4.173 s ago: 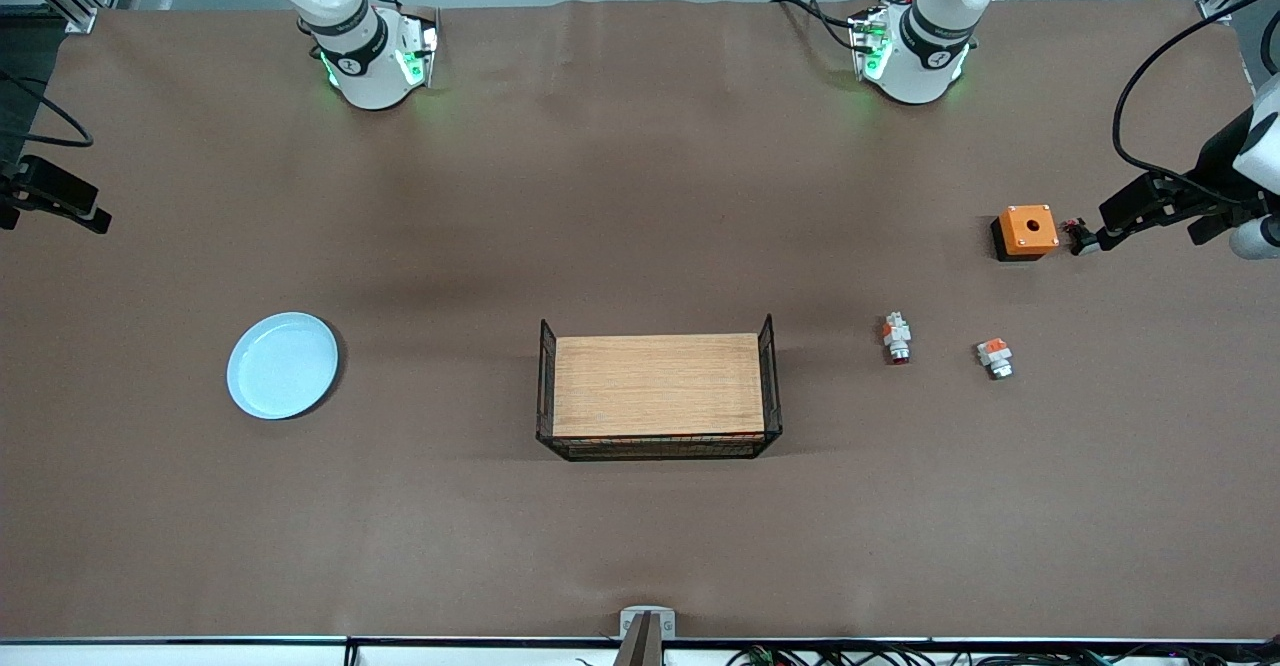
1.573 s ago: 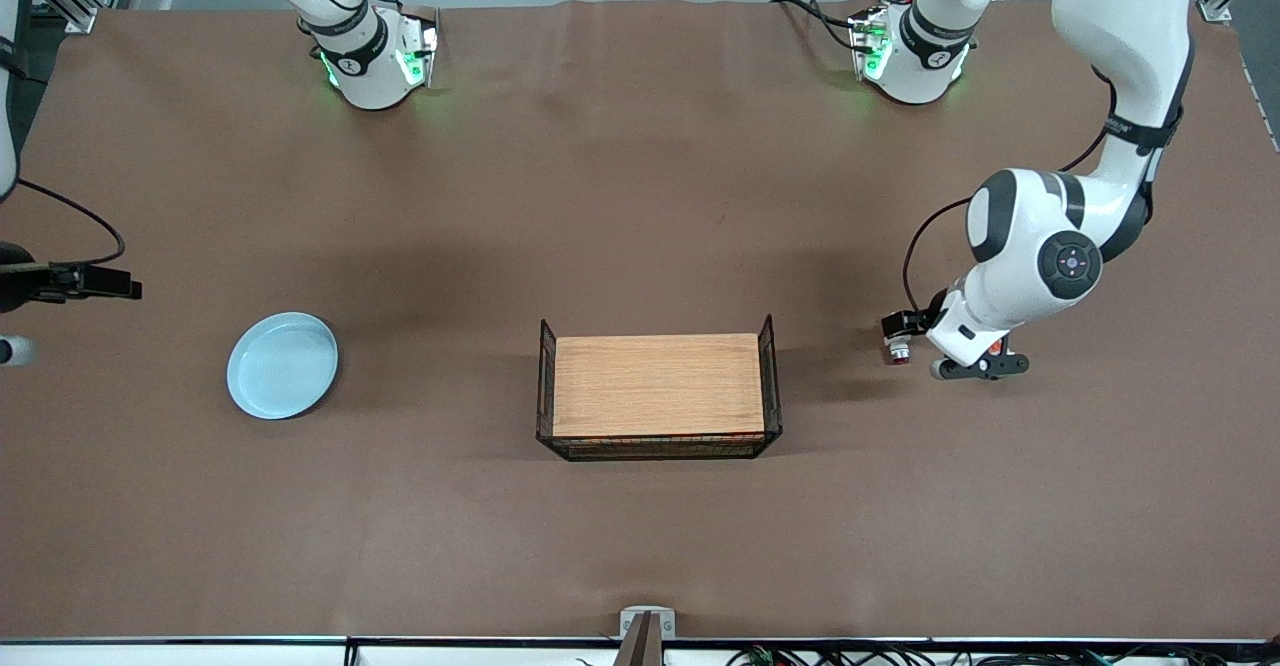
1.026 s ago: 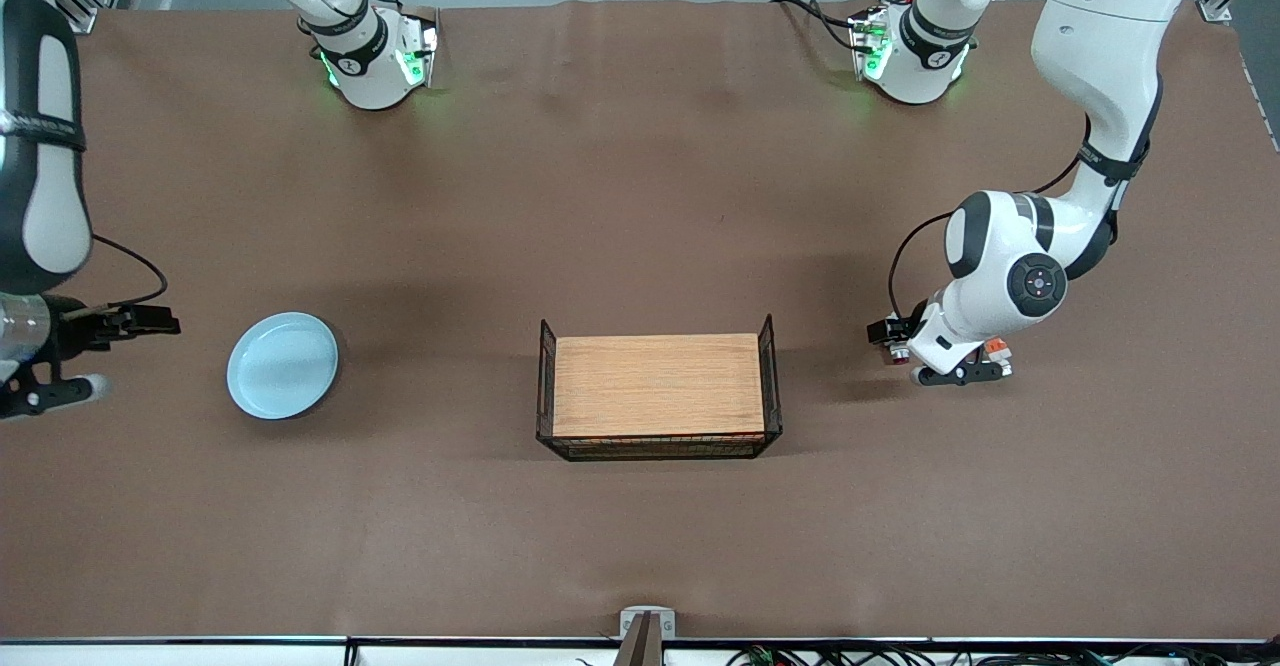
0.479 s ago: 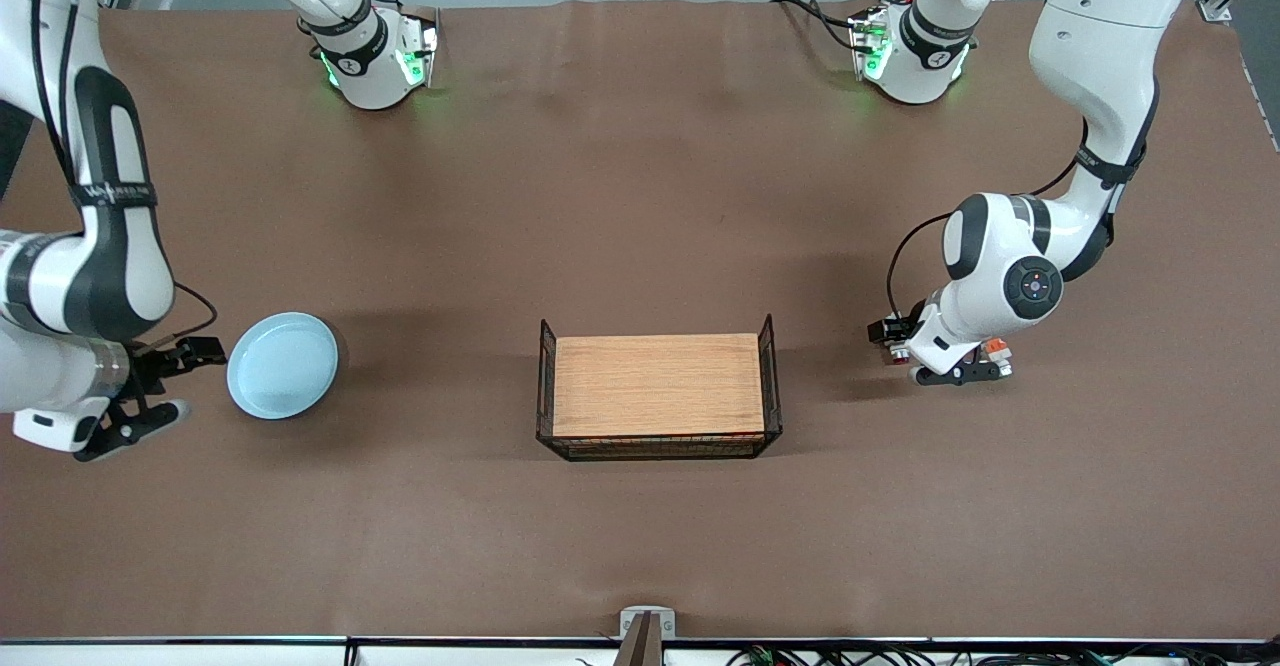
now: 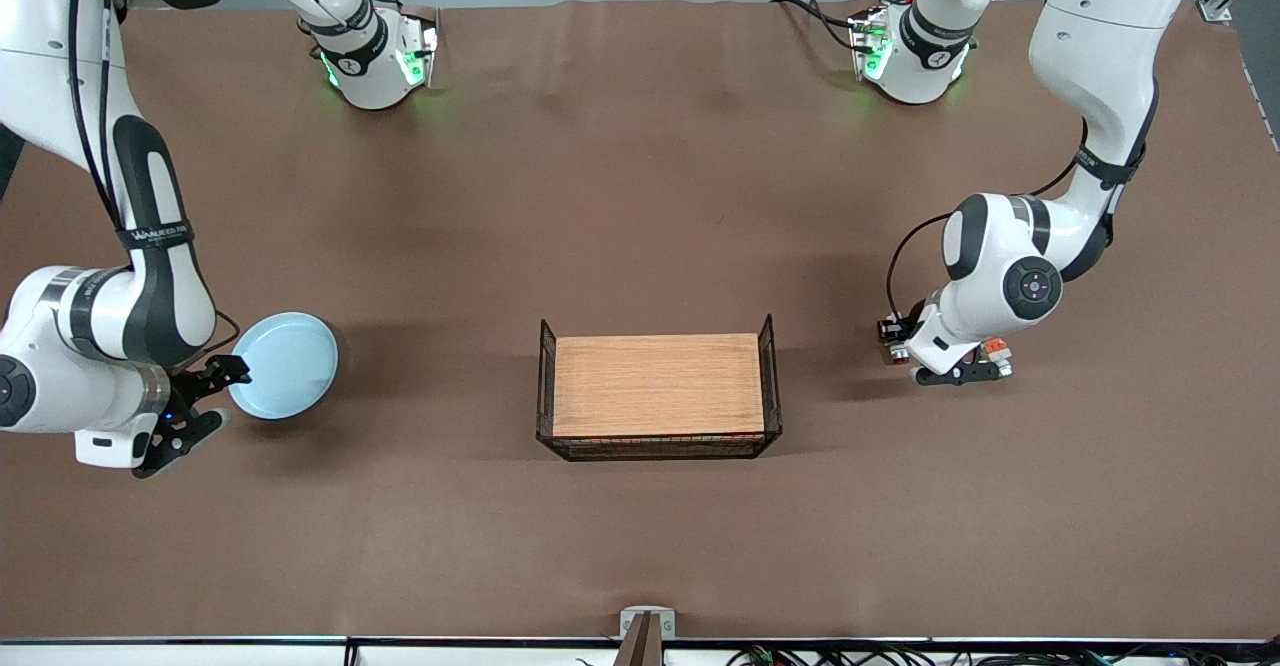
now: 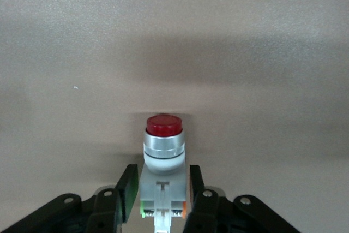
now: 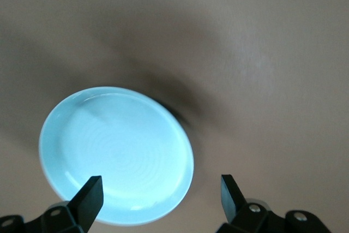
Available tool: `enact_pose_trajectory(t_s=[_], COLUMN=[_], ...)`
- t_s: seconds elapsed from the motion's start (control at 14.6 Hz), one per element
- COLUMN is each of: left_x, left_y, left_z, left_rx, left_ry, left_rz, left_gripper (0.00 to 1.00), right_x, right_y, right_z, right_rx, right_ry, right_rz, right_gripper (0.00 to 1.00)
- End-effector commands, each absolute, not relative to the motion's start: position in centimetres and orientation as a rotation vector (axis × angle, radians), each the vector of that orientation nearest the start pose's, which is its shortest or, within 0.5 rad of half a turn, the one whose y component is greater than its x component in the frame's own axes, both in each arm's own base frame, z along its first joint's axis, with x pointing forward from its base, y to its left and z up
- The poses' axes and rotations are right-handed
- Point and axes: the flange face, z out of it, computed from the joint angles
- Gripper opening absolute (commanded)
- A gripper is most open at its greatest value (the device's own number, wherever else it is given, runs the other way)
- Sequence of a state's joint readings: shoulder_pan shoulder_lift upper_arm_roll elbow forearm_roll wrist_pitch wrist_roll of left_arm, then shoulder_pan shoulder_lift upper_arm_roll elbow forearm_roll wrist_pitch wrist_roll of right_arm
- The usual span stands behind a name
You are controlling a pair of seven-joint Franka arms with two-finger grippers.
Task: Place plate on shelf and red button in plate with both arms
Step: 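Close the left gripper on the red button while the right gripper lowers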
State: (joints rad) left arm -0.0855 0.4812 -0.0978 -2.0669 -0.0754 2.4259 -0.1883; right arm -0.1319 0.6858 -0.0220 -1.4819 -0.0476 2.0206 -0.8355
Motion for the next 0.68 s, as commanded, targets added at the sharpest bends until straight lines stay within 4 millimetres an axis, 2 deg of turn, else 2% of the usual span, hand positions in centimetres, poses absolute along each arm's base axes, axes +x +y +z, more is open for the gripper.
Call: enact_pose_trajectory(t_s=[0.0, 0.41, 0.62], left_x=[56.9, 57.1, 57.3], left_y=[-11.2, -11.0, -10.6], left_z=[18.9, 19.9, 22.2], left_rx=[-3.202, -3.200, -3.201], left_ry=[-0.130, -0.132, -0.123], left_rz=[0.212, 0.221, 0.222], left_gripper=[0.33, 0.33, 0.33], right_x=[67.7, 66.4, 65.7], right_y=[-12.3, -13.2, -14.1], right_z=[22.6, 20.3, 19.0], right_rx=[-2.858, -2.855, -2.850], right_ry=[-1.156, -1.127, -1.191], right_rz=[0.160, 0.127, 0.074], right_gripper=[1.00, 0.99, 0.97])
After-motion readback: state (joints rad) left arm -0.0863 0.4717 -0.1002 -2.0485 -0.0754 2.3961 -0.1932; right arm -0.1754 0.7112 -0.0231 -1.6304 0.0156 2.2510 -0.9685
